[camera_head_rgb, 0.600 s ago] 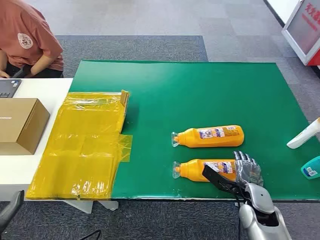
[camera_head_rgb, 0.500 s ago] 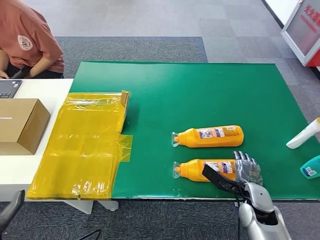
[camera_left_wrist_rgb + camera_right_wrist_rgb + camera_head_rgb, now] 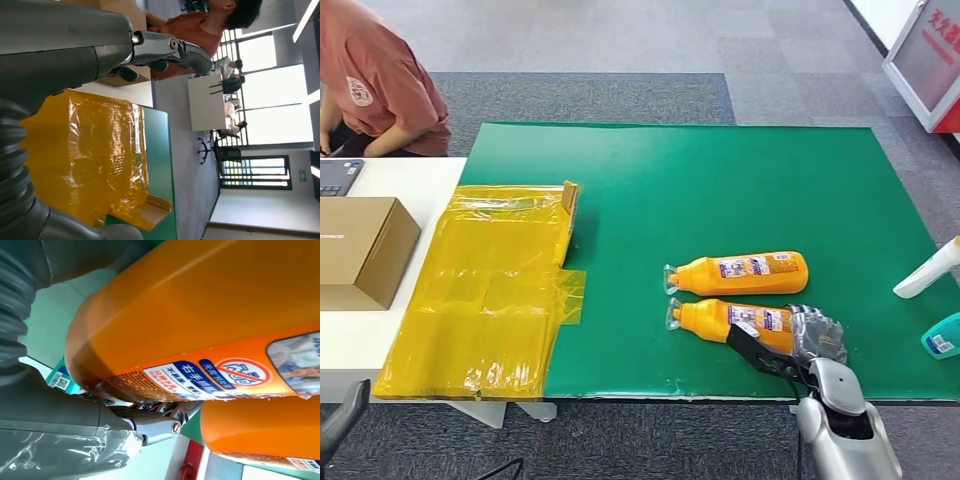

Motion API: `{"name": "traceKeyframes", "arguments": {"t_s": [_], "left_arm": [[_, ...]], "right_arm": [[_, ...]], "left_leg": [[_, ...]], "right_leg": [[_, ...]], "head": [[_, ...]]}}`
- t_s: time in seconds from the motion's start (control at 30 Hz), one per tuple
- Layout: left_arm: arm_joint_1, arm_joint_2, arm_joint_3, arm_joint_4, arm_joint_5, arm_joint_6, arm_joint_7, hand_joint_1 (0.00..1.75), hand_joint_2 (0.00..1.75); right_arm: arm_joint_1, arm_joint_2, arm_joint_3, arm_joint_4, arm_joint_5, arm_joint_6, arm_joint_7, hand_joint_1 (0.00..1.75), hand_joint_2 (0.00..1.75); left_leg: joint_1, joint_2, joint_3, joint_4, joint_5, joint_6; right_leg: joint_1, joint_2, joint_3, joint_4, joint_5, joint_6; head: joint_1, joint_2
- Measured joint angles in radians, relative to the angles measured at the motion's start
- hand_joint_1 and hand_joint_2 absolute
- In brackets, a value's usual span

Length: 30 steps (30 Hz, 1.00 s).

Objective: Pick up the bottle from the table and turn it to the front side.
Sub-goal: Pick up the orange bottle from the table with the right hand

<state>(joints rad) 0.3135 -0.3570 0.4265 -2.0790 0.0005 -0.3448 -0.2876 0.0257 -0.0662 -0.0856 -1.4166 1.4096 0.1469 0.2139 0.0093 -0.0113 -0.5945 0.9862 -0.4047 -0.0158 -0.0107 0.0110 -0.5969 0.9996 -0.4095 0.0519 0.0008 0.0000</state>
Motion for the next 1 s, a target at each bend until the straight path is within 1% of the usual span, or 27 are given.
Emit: {"name": "traceKeyframes", "arguments": {"t_s": [0.27, 0.37, 0.4, 0.43, 0.53, 0.63, 0.77, 0.83, 0.9, 1.0], "left_arm": [[0.0, 0.0, 0.0, 0.0, 0.0, 0.005, 0.0, 0.0, 1.75], [0.0, 0.0, 0.0, 0.0, 0.001, 0.008, 0.0, 0.0, 1.75], [0.0, 0.0, 0.0, 0.0, 0.001, 0.009, -0.001, 0.0, 1.75], [0.001, 0.0, 0.0, 0.0, 0.002, 0.009, -0.001, 0.0, 1.75], [0.001, 0.0, 0.002, 0.0, 0.008, 0.002, -0.004, 0.0, 1.75], [0.001, 0.0, 0.003, 0.0, 0.011, -0.005, -0.012, 0.0, 1.75], [0.0, 0.0, 0.007, 0.002, 0.015, -0.021, -0.029, 0.0, 1.75], [-0.001, 0.0, 0.007, 0.005, 0.016, -0.022, -0.032, 0.0, 1.75], [-0.004, 0.0, 0.007, 0.009, 0.019, -0.019, -0.031, 0.0, 1.75], [-0.018, 0.001, 0.003, 0.023, 0.046, -0.011, -0.012, 0.0, 1.75]], "right_arm": [[-0.004, 0.005, -0.007, 0.004, 0.001, -0.015, -0.013, 1.75, 1.75], [-0.002, 0.011, -0.01, 0.004, -0.018, -0.039, -0.035, 1.75, 1.75], [-0.001, 0.015, -0.013, 0.004, -0.043, -0.048, -0.052, 1.75, 1.75], [0.0, 0.02, -0.018, 0.001, -0.089, -0.051, -0.078, 1.75, 1.75], [0.013, 0.043, -0.036, -0.02, -0.295, -0.036, -0.175, 1.75, 1.75], [0.029, 0.062, -0.045, -0.043, -0.423, -0.02, -0.224, 1.75, 1.75], [0.051, 0.079, -0.05, -0.1, -0.705, -0.011, -0.313, 1.75, 1.75], [0.052, 0.091, -0.05, -0.14, -0.827, -0.015, -0.341, 1.75, 1.75], [0.049, 0.104, -0.05, -0.176, -0.914, -0.019, -0.357, 1.75, 1.75], [0.036, 0.121, -0.049, -0.207, -0.985, -0.021, -0.374, 1.75, 1.75]], "left_leg": [[0.0, 0.0, 0.0, 0.0, -0.001, 0.0], [0.0, 0.0, 0.0, 0.0, -0.001, -0.001], [0.0, 0.0, 0.0, 0.0, 0.0, -0.001], [0.0, 0.0, -0.001, 0.0, 0.0, -0.001], [0.0, 0.0, -0.001, 0.0, -0.001, -0.001], [0.0, 0.0, -0.003, 0.0, 0.0, -0.001], [0.0, 0.0, -0.005, 0.0, -0.001, -0.001], [0.0, 0.0, -0.006, 0.0, -0.001, -0.001], [0.0, 0.0, -0.006, 0.0, -0.001, 0.0], [0.0, 0.0, -0.007, 0.0, -0.001, 0.0]], "right_leg": [[0.0, 0.0, 0.0, 0.0, -0.001, -0.001], [0.0, 0.0, 0.0, 0.0, 0.0, -0.001], [0.0, 0.0, 0.0, 0.0, 0.0, -0.001], [0.0, 0.0, 0.0, 0.0, 0.0, -0.001], [0.0, 0.0, -0.001, 0.0, -0.001, -0.001], [0.001, 0.0, -0.001, 0.0, -0.002, 0.0], [0.0, 0.0, -0.004, 0.001, -0.002, 0.0], [0.0, 0.0, -0.005, 0.001, -0.002, 0.0], [0.0, 0.0, -0.005, 0.001, -0.002, 0.0], [0.0, 0.0, -0.005, 0.001, -0.003, -0.001]], "head": [[0.0, 0.0], [0.0, 0.0], [0.0, 0.0], [0.0, 0.0], [0.0, 0.0], [0.0, 0.0], [0.0, 0.0], [0.0, 0.0], [0.0, 0.0], [0.0, 0.0]]}}
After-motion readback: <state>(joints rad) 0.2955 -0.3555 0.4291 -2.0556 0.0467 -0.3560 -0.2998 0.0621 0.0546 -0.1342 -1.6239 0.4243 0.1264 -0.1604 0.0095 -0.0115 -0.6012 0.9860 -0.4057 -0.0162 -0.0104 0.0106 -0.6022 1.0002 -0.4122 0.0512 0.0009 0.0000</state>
